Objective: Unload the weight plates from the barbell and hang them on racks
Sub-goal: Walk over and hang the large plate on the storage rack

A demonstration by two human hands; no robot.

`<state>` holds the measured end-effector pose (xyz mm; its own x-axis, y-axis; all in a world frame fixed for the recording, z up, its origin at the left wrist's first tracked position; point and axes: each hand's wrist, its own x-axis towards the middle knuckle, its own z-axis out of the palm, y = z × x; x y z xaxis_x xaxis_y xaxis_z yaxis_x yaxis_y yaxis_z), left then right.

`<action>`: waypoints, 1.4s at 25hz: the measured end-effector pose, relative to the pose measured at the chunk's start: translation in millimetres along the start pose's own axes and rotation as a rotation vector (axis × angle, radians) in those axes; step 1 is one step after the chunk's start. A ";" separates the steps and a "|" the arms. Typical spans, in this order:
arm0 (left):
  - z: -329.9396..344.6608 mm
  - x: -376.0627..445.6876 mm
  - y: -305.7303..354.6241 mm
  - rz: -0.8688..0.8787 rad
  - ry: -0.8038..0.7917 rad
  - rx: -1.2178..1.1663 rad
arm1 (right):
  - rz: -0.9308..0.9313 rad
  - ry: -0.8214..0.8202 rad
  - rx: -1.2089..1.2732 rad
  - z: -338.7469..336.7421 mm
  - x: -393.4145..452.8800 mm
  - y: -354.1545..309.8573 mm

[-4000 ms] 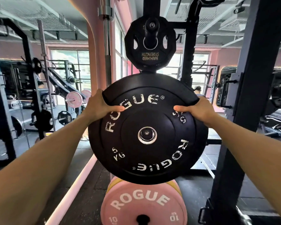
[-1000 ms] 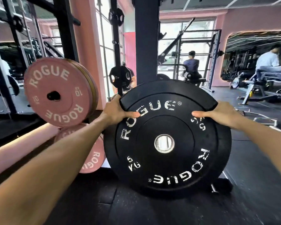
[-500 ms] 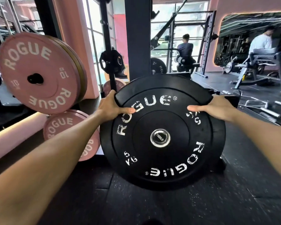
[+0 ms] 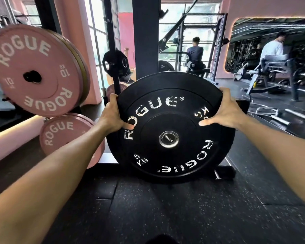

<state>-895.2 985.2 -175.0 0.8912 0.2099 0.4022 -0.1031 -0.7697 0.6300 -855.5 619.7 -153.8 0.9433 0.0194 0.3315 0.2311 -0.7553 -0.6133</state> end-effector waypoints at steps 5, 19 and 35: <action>3.9 11.3 2.1 0.007 -0.004 0.053 | -0.006 0.019 0.010 4.9 8.5 7.5; 54.5 137.9 -14.6 0.016 -0.015 0.076 | -0.023 0.041 0.074 50.5 136.1 40.2; 135.5 318.4 -59.2 -0.006 0.042 0.083 | -0.083 0.075 0.039 112.1 323.2 66.7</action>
<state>-545.5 1015.9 -174.2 0.8720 0.2388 0.4274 -0.0592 -0.8152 0.5762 -508.5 649.0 -168.0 0.9002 0.0308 0.4344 0.3183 -0.7272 -0.6082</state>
